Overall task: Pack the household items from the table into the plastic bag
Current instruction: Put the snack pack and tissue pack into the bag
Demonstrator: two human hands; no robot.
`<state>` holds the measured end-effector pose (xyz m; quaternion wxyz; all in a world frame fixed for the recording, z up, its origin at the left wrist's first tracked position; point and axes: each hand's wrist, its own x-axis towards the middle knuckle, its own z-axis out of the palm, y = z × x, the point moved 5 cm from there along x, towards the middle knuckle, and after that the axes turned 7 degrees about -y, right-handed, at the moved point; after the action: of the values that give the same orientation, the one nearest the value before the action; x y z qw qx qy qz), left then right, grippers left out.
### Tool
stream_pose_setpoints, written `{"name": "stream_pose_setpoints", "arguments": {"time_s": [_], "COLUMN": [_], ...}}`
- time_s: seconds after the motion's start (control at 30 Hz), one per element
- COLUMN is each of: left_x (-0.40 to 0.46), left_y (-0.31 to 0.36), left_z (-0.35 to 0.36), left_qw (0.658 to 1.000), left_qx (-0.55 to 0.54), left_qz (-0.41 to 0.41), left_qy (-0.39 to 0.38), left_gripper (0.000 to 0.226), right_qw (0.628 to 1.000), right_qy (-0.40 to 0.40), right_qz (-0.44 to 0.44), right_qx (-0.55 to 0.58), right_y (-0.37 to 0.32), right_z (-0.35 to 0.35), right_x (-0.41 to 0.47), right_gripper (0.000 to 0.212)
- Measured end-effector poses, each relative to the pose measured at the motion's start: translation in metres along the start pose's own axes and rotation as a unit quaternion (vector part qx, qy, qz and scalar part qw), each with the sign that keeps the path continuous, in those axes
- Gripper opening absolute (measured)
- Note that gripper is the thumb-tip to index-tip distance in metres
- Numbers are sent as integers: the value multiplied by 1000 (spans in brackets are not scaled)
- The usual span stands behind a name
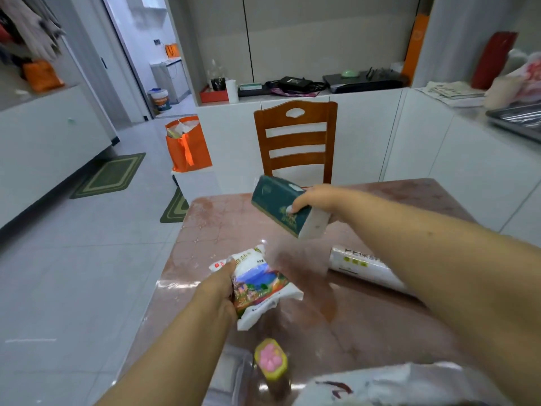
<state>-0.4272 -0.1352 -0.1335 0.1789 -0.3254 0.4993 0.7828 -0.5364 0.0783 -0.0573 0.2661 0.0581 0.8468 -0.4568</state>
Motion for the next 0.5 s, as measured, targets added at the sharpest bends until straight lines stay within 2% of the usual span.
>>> {"name": "stream_pose_setpoints", "arguments": {"time_s": [0.1,0.23,0.3,0.4,0.5], "left_x": [-27,-82,-112,-160,-214], "left_y": [15,42,52,58,62], "left_z": [19,50,62,77,92], "left_qw": [999,993,987,982,970], "left_qx": [4,33,61,93,143], "left_qz": [33,108,138,145,167], "left_qy": [-15,-38,-48,-77,-103], "left_gripper": [45,32,34,34,31], "right_qw": [998,998,996,985,960], "right_qy": [14,26,49,84,-7], "right_qz": [-29,-57,-64,-62,-75], "right_qx": [57,19,30,137,269], "right_y": [-27,-45,-46,-41,-30], "right_z": [-16,-2,2,-12,-19], "right_x": [-64,-147,-184,-235,-278], "right_gripper": [53,56,59,56,67]}}
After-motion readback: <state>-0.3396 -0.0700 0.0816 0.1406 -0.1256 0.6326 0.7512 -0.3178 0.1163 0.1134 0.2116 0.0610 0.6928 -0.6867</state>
